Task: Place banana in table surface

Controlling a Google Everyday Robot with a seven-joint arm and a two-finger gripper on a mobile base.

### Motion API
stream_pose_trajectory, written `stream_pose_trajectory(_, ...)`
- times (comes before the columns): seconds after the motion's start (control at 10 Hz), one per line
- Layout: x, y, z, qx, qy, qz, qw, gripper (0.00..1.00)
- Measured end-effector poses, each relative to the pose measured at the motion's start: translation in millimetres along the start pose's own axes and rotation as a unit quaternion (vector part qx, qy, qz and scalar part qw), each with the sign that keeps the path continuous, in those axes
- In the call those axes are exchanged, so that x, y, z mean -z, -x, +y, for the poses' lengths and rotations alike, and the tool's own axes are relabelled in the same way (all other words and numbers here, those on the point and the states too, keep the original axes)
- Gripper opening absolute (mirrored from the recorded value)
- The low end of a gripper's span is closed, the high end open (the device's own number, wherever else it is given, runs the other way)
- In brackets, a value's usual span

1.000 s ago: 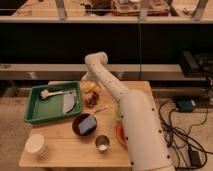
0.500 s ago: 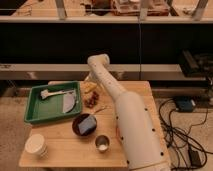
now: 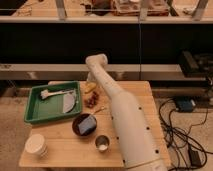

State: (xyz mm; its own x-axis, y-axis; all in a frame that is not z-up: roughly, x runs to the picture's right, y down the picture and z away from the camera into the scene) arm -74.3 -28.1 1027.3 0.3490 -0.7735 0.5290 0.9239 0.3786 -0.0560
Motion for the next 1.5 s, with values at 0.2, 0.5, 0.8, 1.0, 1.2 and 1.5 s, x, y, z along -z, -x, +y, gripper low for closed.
stream_pose_trajectory(0.2, 2, -1, 2, 0.002, 0.001, 0.001, 1.0, 0.38)
stream_pose_trajectory(0.5, 8, -4, 10, -0.005, -0.004, -0.004, 1.0, 0.38)
stream_pose_trajectory(0.8, 46, -22, 25, -0.026, -0.031, 0.004, 0.9992, 0.38)
stream_pose_trajectory(1.0, 88, -36, 33, -0.034, -0.052, 0.018, 0.9979, 0.38)
stream_pose_trajectory(1.2, 140, -50, 44, -0.045, -0.078, 0.035, 0.9953, 0.38)
stream_pose_trajectory(1.5, 222, -56, 49, -0.036, -0.127, 0.065, 0.9891, 0.38)
